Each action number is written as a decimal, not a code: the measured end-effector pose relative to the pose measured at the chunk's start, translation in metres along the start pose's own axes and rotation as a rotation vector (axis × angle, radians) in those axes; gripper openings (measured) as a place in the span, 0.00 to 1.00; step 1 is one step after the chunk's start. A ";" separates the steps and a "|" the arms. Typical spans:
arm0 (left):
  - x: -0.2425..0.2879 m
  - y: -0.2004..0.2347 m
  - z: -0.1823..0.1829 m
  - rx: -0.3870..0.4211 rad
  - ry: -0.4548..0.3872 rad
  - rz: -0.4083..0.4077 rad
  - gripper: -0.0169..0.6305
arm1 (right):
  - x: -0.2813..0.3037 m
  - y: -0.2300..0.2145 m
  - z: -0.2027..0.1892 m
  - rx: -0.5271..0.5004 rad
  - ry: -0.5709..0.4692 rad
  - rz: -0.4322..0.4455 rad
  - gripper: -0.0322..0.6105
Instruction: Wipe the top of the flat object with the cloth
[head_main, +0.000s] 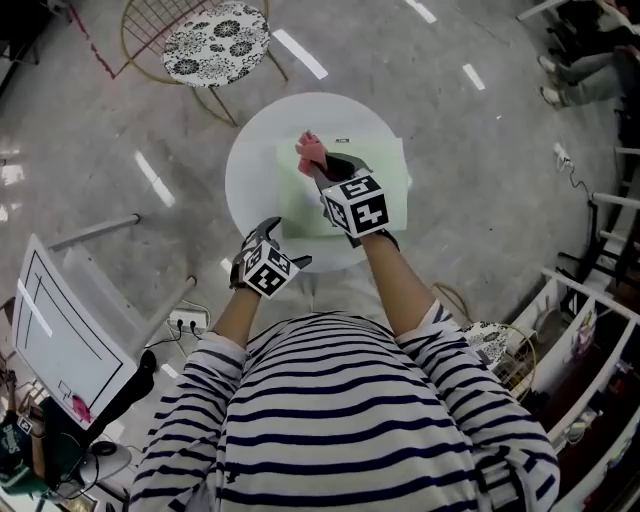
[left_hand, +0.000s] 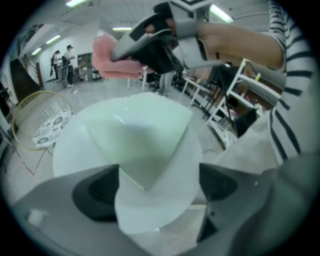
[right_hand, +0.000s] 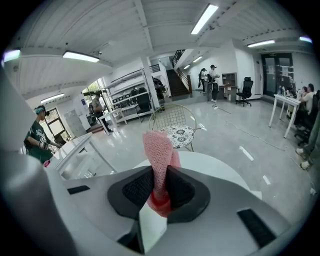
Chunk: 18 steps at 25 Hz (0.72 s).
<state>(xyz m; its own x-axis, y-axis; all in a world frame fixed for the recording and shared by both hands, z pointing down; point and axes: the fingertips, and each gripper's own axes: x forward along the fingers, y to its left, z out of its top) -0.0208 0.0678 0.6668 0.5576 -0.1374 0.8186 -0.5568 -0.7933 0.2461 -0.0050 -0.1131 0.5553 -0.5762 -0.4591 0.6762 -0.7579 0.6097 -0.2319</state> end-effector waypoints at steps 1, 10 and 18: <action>0.000 0.000 0.000 0.002 -0.002 0.000 0.78 | 0.008 0.001 -0.002 -0.003 0.006 -0.014 0.14; -0.002 0.005 0.001 0.054 -0.016 0.014 0.78 | 0.069 0.015 -0.028 -0.057 0.123 -0.059 0.14; 0.000 0.002 -0.004 0.089 0.025 -0.001 0.78 | 0.089 0.017 -0.038 -0.107 0.198 -0.079 0.14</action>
<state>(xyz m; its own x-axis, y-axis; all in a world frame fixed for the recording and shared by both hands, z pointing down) -0.0242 0.0680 0.6697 0.5419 -0.1223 0.8315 -0.4987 -0.8431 0.2010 -0.0581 -0.1191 0.6382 -0.4372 -0.3787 0.8157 -0.7554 0.6469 -0.1046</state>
